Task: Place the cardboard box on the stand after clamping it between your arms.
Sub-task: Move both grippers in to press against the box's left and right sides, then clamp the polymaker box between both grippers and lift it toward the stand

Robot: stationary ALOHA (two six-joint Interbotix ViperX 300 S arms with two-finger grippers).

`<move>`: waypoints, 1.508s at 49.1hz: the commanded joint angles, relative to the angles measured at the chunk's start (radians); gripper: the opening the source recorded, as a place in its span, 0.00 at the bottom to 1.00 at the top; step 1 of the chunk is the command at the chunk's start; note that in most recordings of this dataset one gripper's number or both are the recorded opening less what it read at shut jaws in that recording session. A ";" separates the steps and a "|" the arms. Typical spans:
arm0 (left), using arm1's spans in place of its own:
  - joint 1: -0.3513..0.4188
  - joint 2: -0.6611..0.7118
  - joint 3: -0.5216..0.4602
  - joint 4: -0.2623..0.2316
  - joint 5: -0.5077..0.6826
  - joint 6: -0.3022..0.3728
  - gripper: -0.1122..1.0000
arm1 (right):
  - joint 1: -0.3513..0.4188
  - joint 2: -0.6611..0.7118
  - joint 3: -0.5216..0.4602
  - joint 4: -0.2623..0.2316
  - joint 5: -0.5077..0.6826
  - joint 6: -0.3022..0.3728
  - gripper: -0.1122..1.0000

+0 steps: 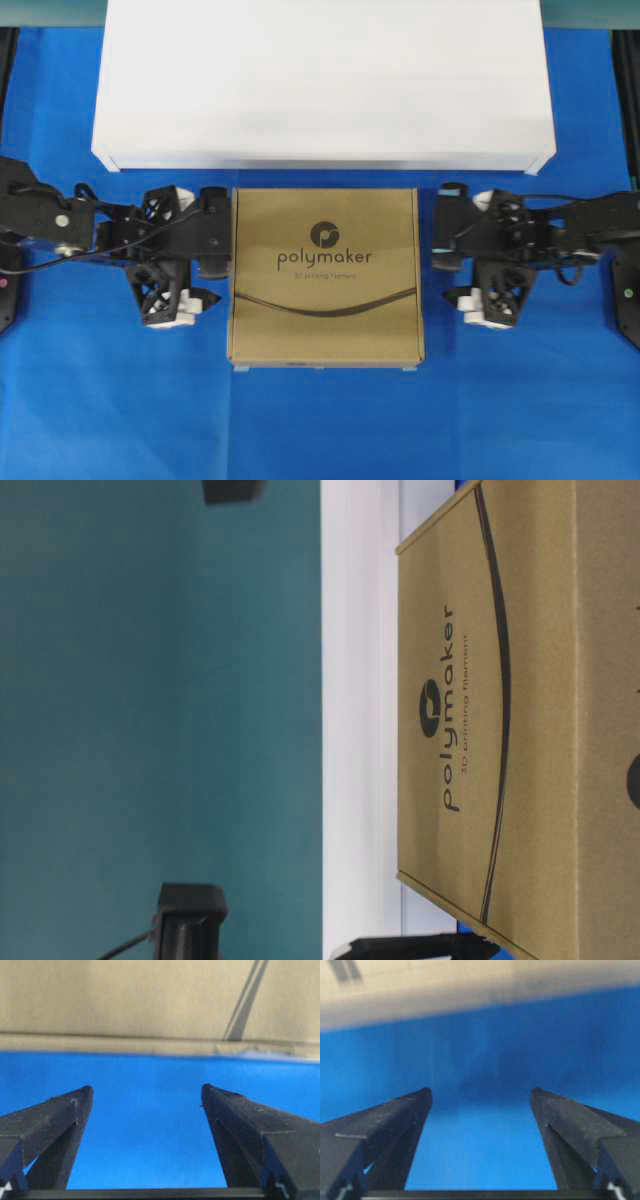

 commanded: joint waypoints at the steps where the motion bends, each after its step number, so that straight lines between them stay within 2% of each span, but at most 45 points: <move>1: 0.000 0.020 -0.032 0.003 -0.014 -0.003 0.86 | 0.005 0.032 -0.048 -0.002 -0.025 -0.021 0.98; 11: 0.000 0.071 -0.083 0.003 -0.029 -0.003 0.86 | 0.005 0.095 -0.124 -0.002 -0.048 -0.046 0.98; 32: 0.003 0.083 -0.109 0.003 -0.025 -0.002 0.86 | -0.002 0.103 -0.144 -0.002 -0.064 -0.043 0.98; 41: 0.011 0.061 -0.138 0.003 -0.018 -0.009 0.86 | -0.003 0.080 -0.189 0.009 -0.057 -0.031 0.98; 49: 0.011 -0.005 -0.218 0.002 0.040 -0.020 0.86 | -0.003 0.021 -0.252 0.021 0.058 -0.032 0.98; 65: 0.020 -0.135 -0.434 0.002 0.364 -0.020 0.85 | -0.015 -0.166 -0.480 0.058 0.428 -0.032 0.98; 70: 0.018 -0.146 -0.482 0.003 0.417 -0.021 0.85 | -0.023 -0.187 -0.526 0.058 0.489 -0.034 0.98; 74: 0.023 -0.144 -0.505 0.003 0.434 -0.023 0.85 | -0.029 -0.189 -0.526 0.058 0.503 -0.037 0.98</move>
